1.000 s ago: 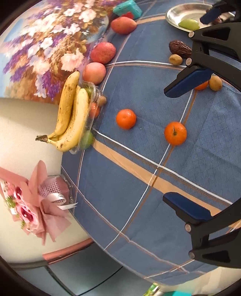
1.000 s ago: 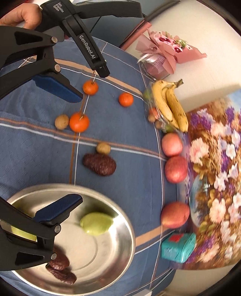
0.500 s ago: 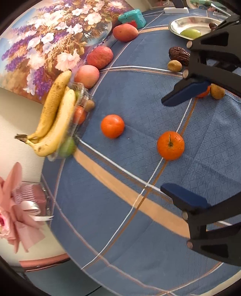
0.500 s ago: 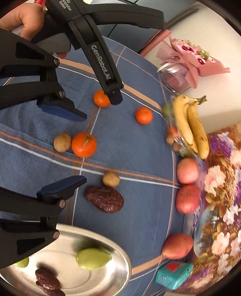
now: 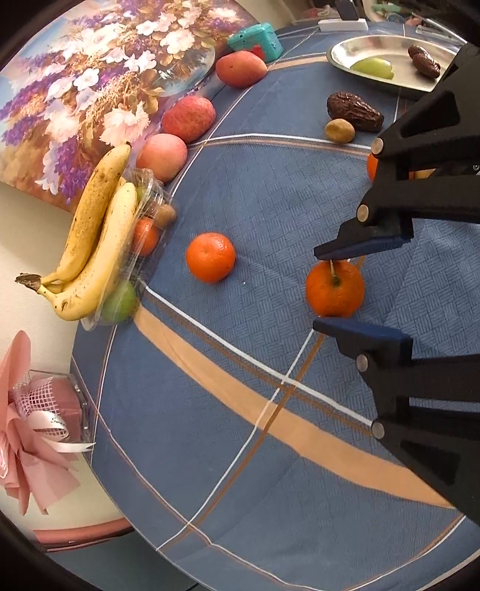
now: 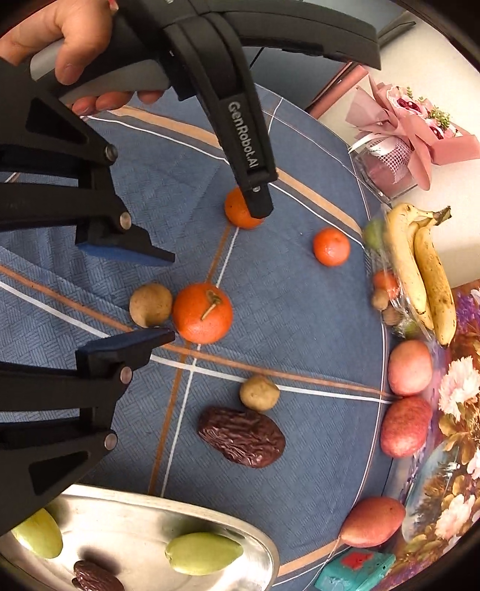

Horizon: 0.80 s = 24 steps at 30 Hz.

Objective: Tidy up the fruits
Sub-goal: 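Grasp an orange tangerine with the left tool while the right tool grasps a small brown fruit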

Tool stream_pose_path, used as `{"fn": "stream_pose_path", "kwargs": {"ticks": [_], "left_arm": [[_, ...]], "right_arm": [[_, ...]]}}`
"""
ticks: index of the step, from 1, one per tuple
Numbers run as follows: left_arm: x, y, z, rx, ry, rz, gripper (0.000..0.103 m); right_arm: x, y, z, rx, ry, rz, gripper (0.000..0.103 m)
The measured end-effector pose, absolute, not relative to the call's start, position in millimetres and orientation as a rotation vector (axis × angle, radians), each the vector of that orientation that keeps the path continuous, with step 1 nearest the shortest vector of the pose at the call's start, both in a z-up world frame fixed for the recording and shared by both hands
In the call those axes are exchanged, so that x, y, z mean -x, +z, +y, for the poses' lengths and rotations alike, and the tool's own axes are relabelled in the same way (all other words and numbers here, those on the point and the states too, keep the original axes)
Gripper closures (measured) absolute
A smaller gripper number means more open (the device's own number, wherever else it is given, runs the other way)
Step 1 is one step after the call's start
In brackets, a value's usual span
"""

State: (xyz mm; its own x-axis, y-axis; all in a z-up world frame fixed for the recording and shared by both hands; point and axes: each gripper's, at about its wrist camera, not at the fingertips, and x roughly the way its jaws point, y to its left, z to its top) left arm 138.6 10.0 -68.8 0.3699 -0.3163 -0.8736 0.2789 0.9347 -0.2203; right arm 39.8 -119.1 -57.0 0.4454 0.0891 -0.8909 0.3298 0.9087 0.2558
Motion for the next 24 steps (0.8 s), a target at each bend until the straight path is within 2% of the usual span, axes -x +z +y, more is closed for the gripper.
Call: {"fn": "stream_pose_path", "kwargs": {"ticks": [9,12,20,22,24], "left_arm": [[-139.6,-71.2,10.8,0.041,-0.376,1.115,0.07],[-139.8,-72.0,10.7,0.04,-0.377,1.106,0.07],[-139.6,-73.2,11.5,0.057,-0.373,1.101,0.068],[-139.7,-76.9,10.7,0.053,-0.365,1.117,0.052],[-139.3,-81.9,10.8,0.059,-0.367,1.13,0.05]], "right_arm": [[-38.7,-66.7,-121.8,-0.445,-0.168,1.143,0.071],[-37.7,-66.9,-123.1,-0.451,-0.164,1.139,0.076],[-32.8,-57.2,-122.6,-0.468,-0.149,1.119,0.076],[-31.0,-50.7,-124.0,-0.47,-0.152,1.104,0.076],[-28.3,-45.3,-126.4,-0.471,-0.161,1.093,0.076]]}}
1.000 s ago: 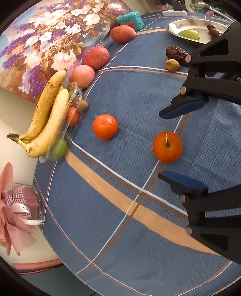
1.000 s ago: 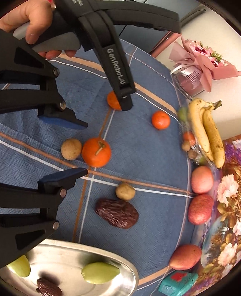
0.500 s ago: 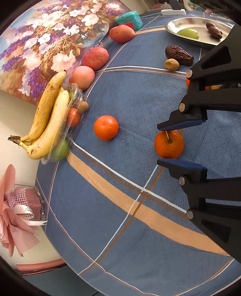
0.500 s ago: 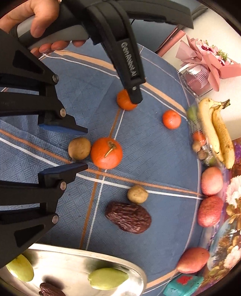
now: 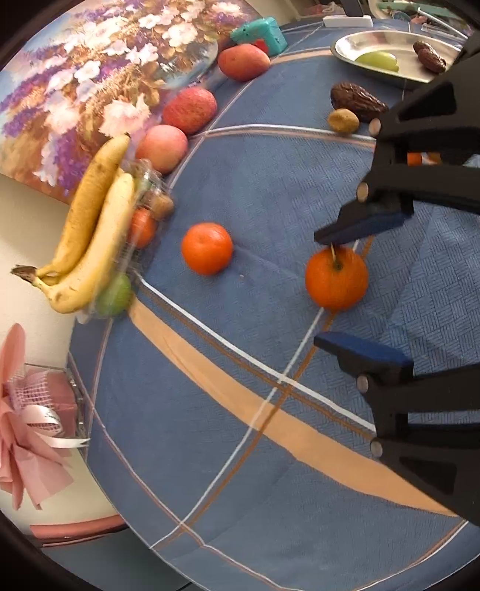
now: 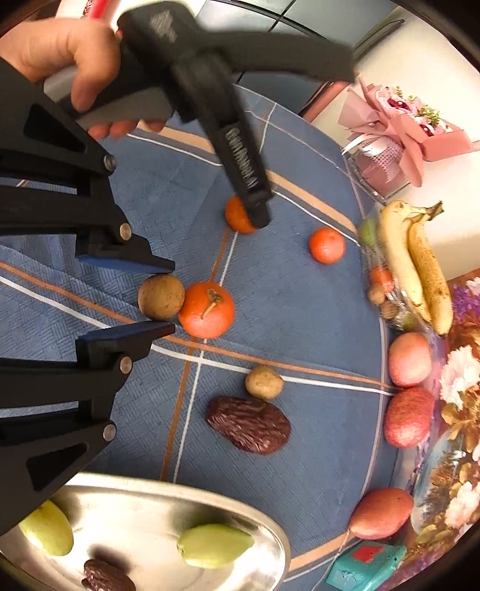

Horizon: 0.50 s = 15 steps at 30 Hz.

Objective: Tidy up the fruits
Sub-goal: 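Grasp an orange tangerine with the left tool while the right tool grasps a small brown fruit, then carry both fruits over the steel plate, open the right tool then the left tool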

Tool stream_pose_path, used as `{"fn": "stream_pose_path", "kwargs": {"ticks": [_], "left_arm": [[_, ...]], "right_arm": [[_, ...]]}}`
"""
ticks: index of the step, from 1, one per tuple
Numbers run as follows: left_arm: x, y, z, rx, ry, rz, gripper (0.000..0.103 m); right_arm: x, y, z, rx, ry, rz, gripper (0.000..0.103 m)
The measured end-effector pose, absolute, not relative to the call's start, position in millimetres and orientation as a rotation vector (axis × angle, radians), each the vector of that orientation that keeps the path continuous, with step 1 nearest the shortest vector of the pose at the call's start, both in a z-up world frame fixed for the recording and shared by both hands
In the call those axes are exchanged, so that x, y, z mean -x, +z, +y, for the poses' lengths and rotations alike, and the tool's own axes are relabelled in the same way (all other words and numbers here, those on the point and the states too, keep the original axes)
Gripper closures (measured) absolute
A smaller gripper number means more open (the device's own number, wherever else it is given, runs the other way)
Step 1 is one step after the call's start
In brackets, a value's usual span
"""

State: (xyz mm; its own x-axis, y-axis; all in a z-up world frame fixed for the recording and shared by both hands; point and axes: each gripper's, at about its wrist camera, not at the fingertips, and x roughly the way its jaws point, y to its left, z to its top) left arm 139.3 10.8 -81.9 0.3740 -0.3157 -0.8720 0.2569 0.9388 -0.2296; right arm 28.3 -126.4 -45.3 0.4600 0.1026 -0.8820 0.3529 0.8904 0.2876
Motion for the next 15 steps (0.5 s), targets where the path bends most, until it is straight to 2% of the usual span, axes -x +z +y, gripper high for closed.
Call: {"fn": "stream_pose_path", "kwargs": {"ticks": [3,5,6,15], "left_arm": [[-138.7,-83.5,10.7,0.067,-0.366,1.137,0.05],[-137.7,-80.8,10.2,0.066,-0.369,1.128,0.056],[-138.0,-78.9,10.4,0.071,-0.376,1.125,0.066],[-138.5,-69.0,17.8,0.104,-0.364,1.151,0.066]], "right_arm": [[-24.6,-40.1,-132.2,-0.478,-0.176,1.078,0.076],[-21.1,-38.1,-137.9,-0.493,-0.191,1.072,0.076],[-19.5,-37.2,-141.0,-0.5,-0.201,1.071,0.076],[-5.2,-21.7,-168.8,-0.58,-0.301,1.041,0.076]]}}
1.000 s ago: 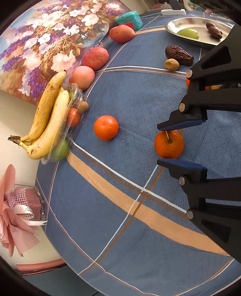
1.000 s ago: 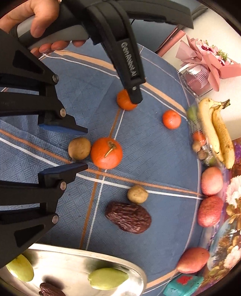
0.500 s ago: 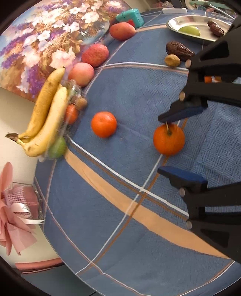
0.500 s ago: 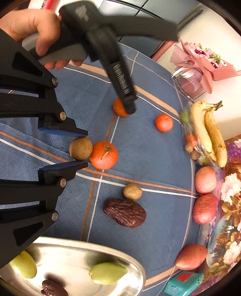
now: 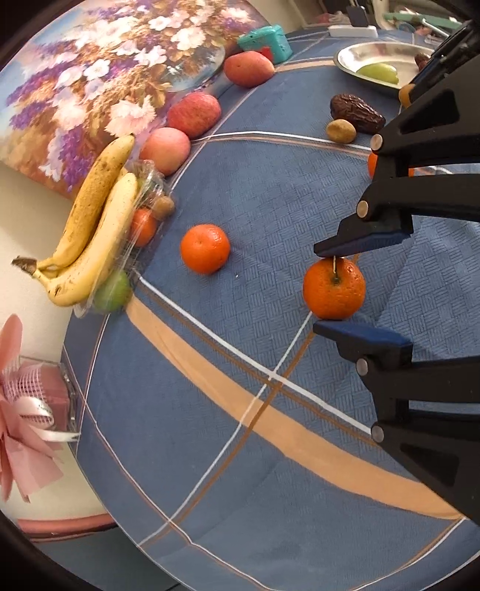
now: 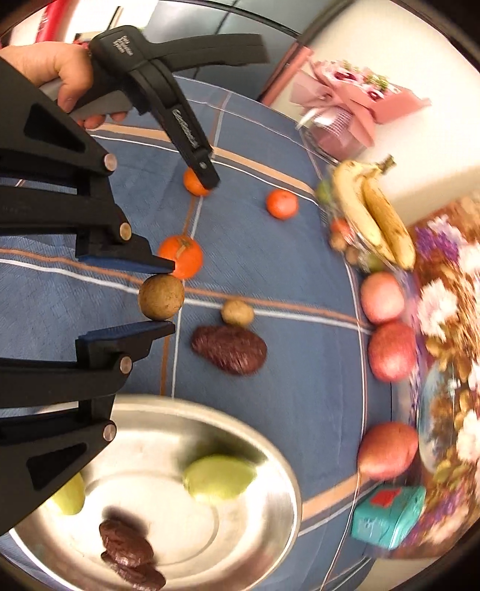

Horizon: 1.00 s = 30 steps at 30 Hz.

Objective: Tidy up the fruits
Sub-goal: 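Carry both fruits over the steel plate, open the right tool then the left tool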

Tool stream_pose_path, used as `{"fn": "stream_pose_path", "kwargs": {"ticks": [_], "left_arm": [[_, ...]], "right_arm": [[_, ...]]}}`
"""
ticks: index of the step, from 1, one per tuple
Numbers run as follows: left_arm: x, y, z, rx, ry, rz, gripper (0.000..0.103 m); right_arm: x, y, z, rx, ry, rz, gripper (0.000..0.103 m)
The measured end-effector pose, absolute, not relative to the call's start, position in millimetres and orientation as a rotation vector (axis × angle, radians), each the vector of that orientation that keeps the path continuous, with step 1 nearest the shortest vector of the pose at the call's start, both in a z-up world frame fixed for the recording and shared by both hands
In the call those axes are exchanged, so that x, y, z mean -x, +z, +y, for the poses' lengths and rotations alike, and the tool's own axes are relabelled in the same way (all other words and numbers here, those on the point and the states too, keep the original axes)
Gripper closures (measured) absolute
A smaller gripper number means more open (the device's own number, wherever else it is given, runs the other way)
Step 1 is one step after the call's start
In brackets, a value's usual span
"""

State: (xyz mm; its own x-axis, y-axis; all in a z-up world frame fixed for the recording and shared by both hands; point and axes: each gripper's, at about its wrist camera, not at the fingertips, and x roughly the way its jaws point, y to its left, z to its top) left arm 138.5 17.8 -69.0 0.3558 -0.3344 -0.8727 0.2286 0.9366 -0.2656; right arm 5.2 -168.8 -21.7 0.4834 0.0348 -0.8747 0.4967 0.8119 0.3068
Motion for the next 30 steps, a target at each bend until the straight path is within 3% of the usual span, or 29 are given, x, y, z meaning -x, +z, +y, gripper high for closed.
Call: {"fn": "stream_pose_path", "kwargs": {"ticks": [13,30], "left_arm": [[-116.7,-24.6,-2.5,0.114,-0.447,1.113,0.066],[-22.0,2.2,-129.9,-0.112,-0.761,1.103,0.066]], "right_arm": [[46.9,-5.3,-235.6,-0.772,-0.472,0.943,0.076],[104.7,-1.5,-294.7,-0.766,-0.766,0.913,0.076]]}}
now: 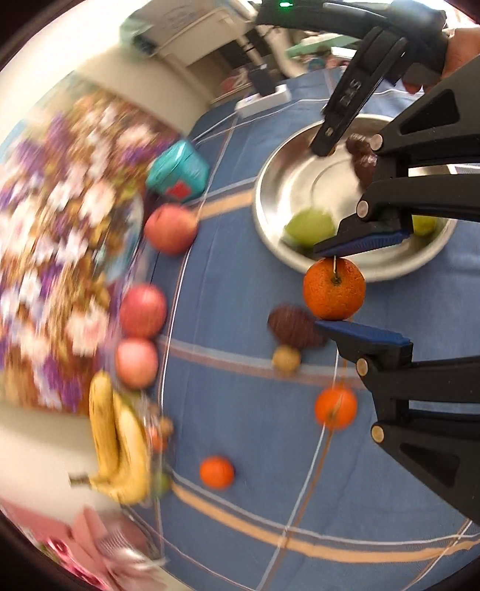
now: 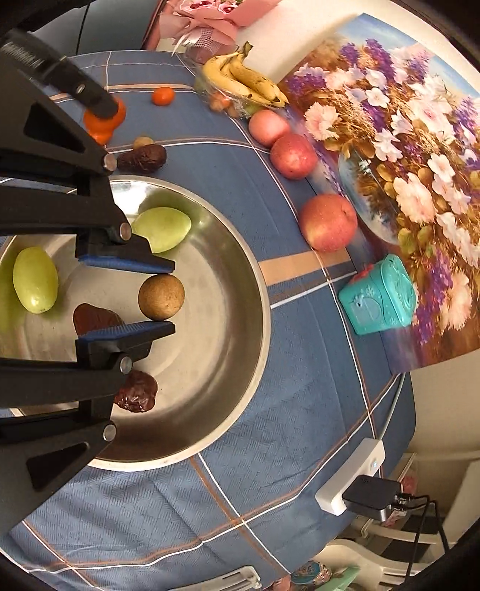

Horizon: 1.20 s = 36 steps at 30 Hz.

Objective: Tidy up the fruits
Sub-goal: 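Carry both fruits over the steel plate, open the right tool then the left tool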

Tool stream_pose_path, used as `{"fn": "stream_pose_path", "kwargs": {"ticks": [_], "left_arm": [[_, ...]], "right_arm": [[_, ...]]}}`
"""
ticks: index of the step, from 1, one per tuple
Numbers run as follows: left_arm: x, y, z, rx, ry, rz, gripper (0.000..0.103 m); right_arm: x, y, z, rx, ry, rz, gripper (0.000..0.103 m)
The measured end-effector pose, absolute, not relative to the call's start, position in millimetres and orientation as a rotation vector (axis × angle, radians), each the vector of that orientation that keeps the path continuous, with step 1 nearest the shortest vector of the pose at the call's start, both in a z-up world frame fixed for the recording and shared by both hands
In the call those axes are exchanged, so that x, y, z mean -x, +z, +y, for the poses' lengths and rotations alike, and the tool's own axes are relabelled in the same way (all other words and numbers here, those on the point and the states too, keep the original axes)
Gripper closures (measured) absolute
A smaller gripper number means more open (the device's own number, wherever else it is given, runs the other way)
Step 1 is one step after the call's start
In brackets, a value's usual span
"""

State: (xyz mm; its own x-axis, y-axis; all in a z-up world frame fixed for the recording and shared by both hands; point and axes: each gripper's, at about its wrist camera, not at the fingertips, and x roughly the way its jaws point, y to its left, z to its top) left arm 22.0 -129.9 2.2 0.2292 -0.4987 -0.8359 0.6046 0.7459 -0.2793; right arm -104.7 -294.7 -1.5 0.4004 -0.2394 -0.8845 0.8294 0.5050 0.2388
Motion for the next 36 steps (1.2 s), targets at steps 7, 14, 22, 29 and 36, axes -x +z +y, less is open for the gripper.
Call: {"fn": "stream_pose_path", "kwargs": {"ticks": [7,14,22,29,36], "left_arm": [[13.1,-12.9,-170.0,-0.19,-0.837,1.127,0.065],[17.7,-22.5,-175.8,-0.237,-0.832,1.132,0.065],[14.5,-23.1,-170.5,-0.223,-0.831,1.144,0.063],[10.9,-18.7,-166.3,-0.21,-0.827,1.134,0.054],[-9.3,-17.2,-147.6,-0.183,-0.725,1.122,0.044]], "right_arm": [[105.4,-3.0,-298.3,-0.777,-0.779,0.906,0.076],[105.3,-2.6,-297.4,-0.764,-0.779,0.914,0.075],[106.5,-2.9,-296.7,-0.762,-0.797,0.923,0.061],[103.8,-1.0,-294.1,-0.738,-0.796,0.934,0.061],[100.6,-1.6,-290.4,-0.723,-0.789,0.95,0.061]]}}
